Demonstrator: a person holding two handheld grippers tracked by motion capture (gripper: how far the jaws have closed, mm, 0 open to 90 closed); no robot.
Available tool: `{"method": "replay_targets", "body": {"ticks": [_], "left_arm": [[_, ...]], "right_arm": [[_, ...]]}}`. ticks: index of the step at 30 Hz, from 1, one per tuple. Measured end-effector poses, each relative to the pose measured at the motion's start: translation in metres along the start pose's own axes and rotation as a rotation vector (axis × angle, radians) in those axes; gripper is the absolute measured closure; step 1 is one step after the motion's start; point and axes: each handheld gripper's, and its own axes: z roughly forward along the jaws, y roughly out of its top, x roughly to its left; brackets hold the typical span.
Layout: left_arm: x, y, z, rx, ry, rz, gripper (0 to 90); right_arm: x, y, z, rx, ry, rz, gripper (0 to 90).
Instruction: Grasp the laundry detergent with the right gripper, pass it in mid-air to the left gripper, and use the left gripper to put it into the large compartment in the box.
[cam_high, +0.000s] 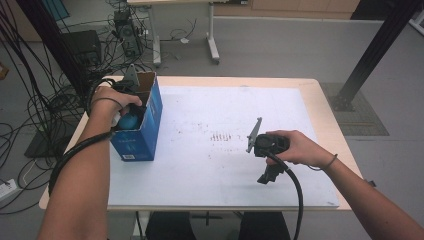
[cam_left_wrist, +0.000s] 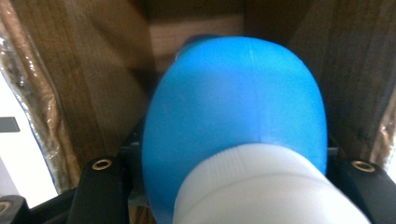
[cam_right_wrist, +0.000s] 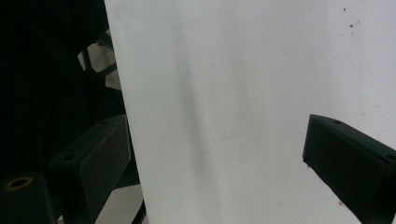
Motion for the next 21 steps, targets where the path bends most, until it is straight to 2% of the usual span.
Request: {"method": "replay_targets", "body": {"ticks": [8,20,21], "left_arm": [[0.001,-0.001,-0.002,0.004,-0.007,-0.001,35.6],[0.002,-0.003,-0.018,-0.016,-0.013,-0.007,34.5],[0.002,-0.004,-0.019,-0.012,-0.014,-0.006,34.7]], "right_arm": [[0.000,0.001,0.000,0.005,-0.001,-0.001,7.3],[-0.001,0.003,0.002,0.007,-0.001,-0.001,7.2],[-0.002,0.003,0.002,0.007,-0.003,-0.012,7.2]]}}
